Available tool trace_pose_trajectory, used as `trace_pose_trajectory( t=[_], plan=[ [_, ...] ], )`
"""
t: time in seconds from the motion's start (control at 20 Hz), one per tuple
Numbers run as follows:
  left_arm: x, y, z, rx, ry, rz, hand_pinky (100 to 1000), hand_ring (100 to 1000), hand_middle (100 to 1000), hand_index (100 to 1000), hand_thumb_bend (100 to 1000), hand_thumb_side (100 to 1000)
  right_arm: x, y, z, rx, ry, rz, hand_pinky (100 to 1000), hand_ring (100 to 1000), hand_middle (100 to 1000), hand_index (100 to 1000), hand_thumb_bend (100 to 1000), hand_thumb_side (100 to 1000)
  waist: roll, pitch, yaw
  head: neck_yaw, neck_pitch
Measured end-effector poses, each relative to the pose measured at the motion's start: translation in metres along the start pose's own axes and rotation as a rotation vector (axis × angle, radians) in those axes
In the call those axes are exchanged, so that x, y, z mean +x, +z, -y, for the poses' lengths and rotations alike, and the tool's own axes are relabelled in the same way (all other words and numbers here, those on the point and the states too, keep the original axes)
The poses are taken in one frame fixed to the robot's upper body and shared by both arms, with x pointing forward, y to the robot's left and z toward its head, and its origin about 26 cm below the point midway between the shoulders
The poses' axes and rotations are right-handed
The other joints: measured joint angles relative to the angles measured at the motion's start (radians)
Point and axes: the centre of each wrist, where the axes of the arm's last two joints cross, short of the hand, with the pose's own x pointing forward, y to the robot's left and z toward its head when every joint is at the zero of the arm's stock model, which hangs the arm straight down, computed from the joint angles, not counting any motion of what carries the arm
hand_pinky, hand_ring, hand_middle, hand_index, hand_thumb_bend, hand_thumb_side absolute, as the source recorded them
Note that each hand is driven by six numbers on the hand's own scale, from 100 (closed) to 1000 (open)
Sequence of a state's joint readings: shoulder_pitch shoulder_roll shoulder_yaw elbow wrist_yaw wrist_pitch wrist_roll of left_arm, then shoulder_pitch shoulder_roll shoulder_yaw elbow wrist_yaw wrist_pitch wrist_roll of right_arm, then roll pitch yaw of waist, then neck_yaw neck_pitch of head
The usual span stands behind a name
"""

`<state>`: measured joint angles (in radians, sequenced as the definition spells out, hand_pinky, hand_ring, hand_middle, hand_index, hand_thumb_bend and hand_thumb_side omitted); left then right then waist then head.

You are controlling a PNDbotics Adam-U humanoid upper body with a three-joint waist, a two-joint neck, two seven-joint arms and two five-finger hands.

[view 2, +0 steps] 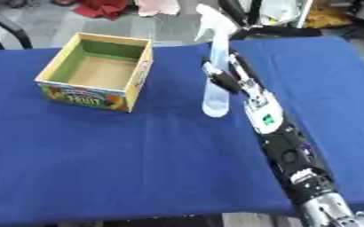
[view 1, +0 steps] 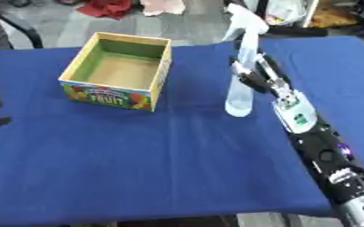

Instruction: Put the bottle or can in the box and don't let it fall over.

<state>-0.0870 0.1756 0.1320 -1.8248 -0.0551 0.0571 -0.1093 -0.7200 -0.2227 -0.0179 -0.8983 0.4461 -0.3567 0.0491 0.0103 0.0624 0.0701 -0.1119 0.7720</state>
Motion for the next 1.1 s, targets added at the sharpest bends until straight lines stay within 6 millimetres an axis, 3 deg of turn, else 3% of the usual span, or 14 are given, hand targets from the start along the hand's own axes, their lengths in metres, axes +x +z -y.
trace_pose_trajectory(
  t=[0.25,0.45,0.5,0.55,0.6,0.65,0.85,0.95,1.1],
  plan=[
    [0.0,0.0,0.0,0.0,0.0,0.0,832,936,938,866,525,824,-0.007,0.004,-0.002,0.01,0.019,-0.029,941,1000,999,832,100,535,0.0,0.0,0.001,0.0,0.0],
    [0.0,0.0,0.0,0.0,0.0,0.0,832,936,938,866,526,823,-0.012,0.007,-0.004,0.016,0.035,-0.058,953,1000,1000,683,100,237,0.0,0.0,0.001,0.0,0.0],
    [0.0,0.0,0.0,0.0,0.0,0.0,832,936,938,866,526,823,-0.013,0.008,-0.004,0.017,0.037,-0.062,953,1000,1000,683,100,237,0.0,0.0,0.001,0.0,0.0],
    [0.0,0.0,0.0,0.0,0.0,0.0,832,936,938,867,526,823,-0.013,0.008,-0.004,0.018,0.041,-0.067,944,1000,986,544,100,100,0.0,0.0,0.001,0.0,0.0],
    [0.0,0.0,0.0,0.0,0.0,0.0,832,936,938,867,526,823,-0.014,0.009,-0.004,0.016,0.043,-0.072,944,1000,986,544,100,100,0.0,0.0,0.001,0.0,0.0],
    [0.0,0.0,0.0,0.0,0.0,0.0,832,936,938,866,526,823,-0.014,0.009,-0.004,0.012,0.045,-0.075,928,992,944,479,100,143,0.0,0.0,0.001,0.0,0.0],
    [0.0,0.0,0.0,0.0,0.0,0.0,832,936,938,867,525,824,-0.016,0.01,-0.003,-0.034,0.045,-0.082,920,980,928,474,100,148,0.0,0.0,0.001,0.0,0.0],
    [0.0,0.0,0.0,0.0,0.0,0.0,832,936,938,867,525,824,-0.016,0.01,-0.003,-0.063,0.043,-0.086,890,899,838,370,100,294,0.0,0.0,0.0,-0.001,0.0],
    [0.0,0.0,0.0,0.0,0.0,0.0,832,936,938,867,523,825,-0.016,0.01,-0.003,-0.125,0.013,-0.097,882,862,802,320,100,298,0.001,0.0,-0.001,-0.003,0.0]
  ],
)
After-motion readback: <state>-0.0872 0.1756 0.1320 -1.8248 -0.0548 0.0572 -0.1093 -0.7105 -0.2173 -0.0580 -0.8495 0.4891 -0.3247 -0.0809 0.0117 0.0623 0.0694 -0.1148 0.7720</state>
